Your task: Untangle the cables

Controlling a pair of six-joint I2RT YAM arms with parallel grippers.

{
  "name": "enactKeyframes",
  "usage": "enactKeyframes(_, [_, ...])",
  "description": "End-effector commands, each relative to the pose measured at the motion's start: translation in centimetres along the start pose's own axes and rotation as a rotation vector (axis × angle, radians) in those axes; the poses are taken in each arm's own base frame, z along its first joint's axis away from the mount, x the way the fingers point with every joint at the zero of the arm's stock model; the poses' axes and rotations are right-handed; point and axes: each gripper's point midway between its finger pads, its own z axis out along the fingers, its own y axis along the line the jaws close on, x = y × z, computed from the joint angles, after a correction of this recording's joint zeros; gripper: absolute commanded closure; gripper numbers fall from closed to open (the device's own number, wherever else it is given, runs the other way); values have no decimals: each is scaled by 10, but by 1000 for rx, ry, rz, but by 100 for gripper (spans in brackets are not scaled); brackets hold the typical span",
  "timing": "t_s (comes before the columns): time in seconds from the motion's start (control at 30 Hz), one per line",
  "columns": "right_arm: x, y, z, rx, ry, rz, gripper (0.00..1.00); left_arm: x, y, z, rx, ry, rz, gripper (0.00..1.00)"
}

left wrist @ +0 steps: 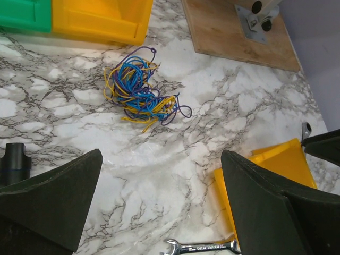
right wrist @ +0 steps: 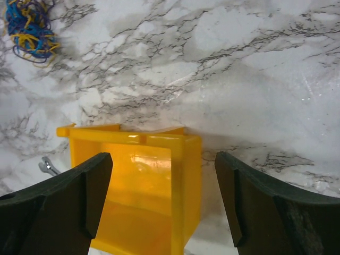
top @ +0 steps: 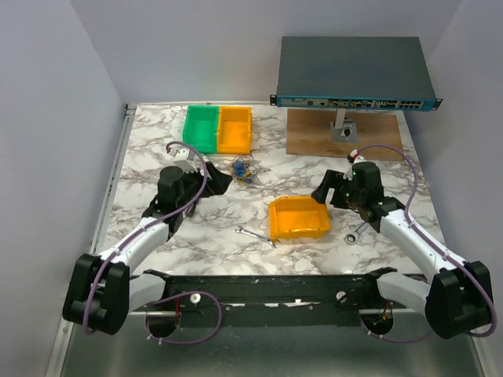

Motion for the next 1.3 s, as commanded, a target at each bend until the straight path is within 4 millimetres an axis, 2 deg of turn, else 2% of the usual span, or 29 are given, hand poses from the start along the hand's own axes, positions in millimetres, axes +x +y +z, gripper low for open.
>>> enactKeyframes(0.0, [15,18,-15,-93,60,8,13,13,3,13,-13,102,4,2])
enactKeyframes(0.1, [20,14,-17,-70,69,61,14,19,8,22,-39,153,-11,3])
enactKeyframes(0.27, [44,-8,-11,63,130,201,14,25,20,44,-97,205,-56,4])
enactKeyframes(0.37, [40,-24,-12,156,88,222,14,35,21,61,-111,271,-96,9])
enactKeyframes(0.5, [27,-40,-8,242,3,236,18,43,24,79,-135,319,-129,10])
enactKeyframes(0.67, [-4,-57,6,359,-89,218,34,53,25,98,-159,350,-135,10])
enactKeyframes(0.73, [-21,-58,16,385,-117,200,35,59,23,106,-167,376,-130,12])
enactKeyframes(0.77, [-30,-58,21,399,-126,194,36,60,20,112,-157,392,-126,16])
enactKeyframes(0.87, [-55,-57,38,437,-146,177,36,69,23,123,-182,446,-136,22])
enactKeyframes(1.03, [-103,-61,60,535,-211,135,35,75,30,127,-216,479,-141,26])
enactKeyframes(1.1, [-118,-50,63,512,-178,78,27,75,31,127,-219,485,-136,31])
enactKeyframes(1.17, [-128,-33,57,452,-153,4,19,75,30,127,-206,495,-145,47])
enactKeyframes(1.27, [-135,-12,35,331,-187,-75,13,74,21,128,-154,507,-152,79])
